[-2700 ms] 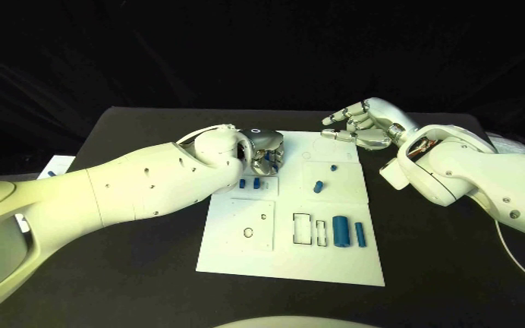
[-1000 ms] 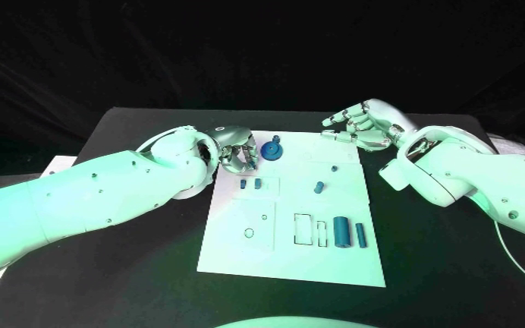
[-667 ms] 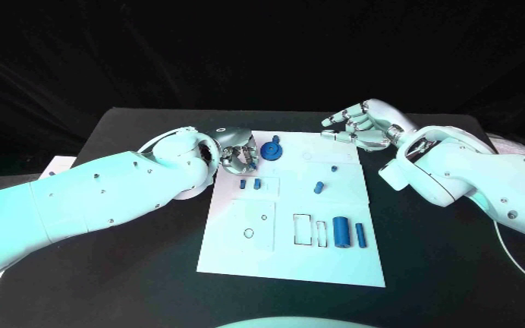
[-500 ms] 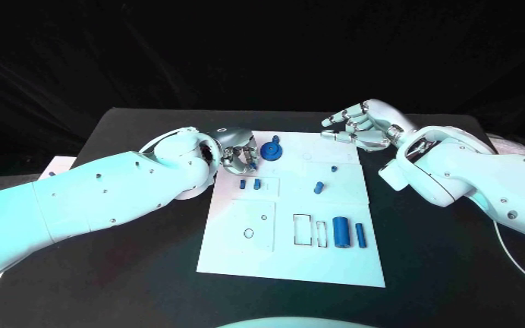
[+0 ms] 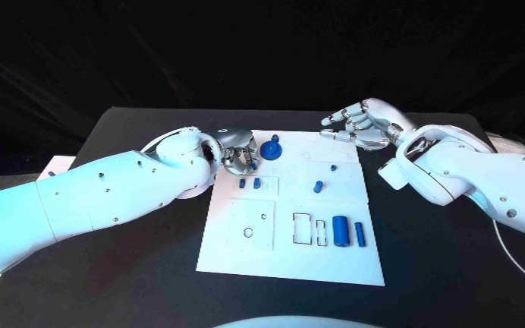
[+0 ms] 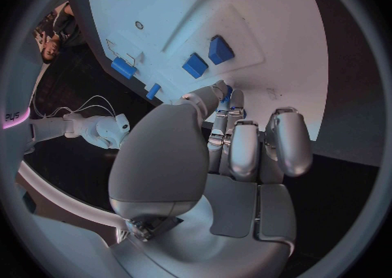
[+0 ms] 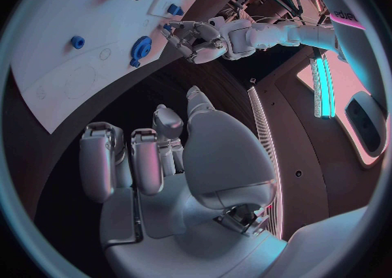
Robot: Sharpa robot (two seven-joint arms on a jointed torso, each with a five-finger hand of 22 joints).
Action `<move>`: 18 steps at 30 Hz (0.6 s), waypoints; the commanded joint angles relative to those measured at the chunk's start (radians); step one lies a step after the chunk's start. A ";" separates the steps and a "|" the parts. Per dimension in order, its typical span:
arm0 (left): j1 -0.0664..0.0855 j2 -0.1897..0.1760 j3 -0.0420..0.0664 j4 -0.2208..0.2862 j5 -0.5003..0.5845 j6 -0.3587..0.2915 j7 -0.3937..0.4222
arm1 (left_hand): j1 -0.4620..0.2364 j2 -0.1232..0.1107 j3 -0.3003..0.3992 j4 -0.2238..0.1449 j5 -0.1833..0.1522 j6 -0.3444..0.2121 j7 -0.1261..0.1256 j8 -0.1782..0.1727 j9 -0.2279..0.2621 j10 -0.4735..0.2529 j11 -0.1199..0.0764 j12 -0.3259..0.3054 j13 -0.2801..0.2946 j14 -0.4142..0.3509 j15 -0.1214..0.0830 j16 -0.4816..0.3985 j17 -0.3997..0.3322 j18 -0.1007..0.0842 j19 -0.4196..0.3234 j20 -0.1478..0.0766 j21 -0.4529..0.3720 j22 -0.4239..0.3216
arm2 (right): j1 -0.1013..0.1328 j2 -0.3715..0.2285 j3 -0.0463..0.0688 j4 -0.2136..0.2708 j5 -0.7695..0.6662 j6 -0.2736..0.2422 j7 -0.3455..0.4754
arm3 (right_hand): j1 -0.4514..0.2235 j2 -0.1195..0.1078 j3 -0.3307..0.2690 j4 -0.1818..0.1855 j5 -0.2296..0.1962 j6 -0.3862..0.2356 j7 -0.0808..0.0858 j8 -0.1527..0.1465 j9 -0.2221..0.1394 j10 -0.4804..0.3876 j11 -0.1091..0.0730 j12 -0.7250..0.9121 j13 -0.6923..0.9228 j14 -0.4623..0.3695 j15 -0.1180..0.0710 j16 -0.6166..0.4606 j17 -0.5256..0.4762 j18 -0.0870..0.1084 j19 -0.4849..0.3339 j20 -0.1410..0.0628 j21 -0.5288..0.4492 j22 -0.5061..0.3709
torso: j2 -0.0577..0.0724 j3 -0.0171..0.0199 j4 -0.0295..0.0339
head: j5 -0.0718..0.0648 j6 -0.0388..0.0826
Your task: Assemble the parts on the task board
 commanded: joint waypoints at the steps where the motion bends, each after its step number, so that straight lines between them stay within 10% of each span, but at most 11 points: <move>1: -0.003 0.002 -0.002 0.000 0.001 0.040 -0.012 | -0.011 -0.002 0.004 -0.001 -0.002 0.010 0.000 -0.004 0.000 0.007 0.003 -0.003 0.001 0.023 0.002 -0.004 -0.001 -0.007 0.013 0.001 0.003 0.022 | -0.001 0.001 0.000 0.001 -0.003 0.012 0.008 | 0.002 0.004 -0.006 0.002 0.006 0.004 0.000 0.002 0.001 -0.003 0.000 0.001 0.000 0.076 -0.001 -0.005 0.138 0.010 -0.007 0.002 -0.004 0.018 | 0.000 0.0000 0.0003 | 0.003 -0.001; 18: -0.003 0.008 -0.003 -0.011 0.001 0.037 -0.026 | -0.036 -0.014 0.008 -0.001 -0.002 -0.022 0.011 -0.025 -0.014 -0.039 0.015 -0.007 -0.005 0.019 0.011 -0.005 -0.013 -0.004 0.005 0.007 -0.012 0.015 | -0.001 0.002 0.000 -0.002 -0.003 0.012 0.007 | 0.002 0.004 -0.006 0.002 0.006 0.004 0.000 0.002 0.001 -0.003 0.000 0.001 0.000 0.076 -0.001 -0.005 0.138 0.010 -0.007 0.002 -0.004 0.018 | 0.000 -0.0002 0.0002 | 0.004 -0.001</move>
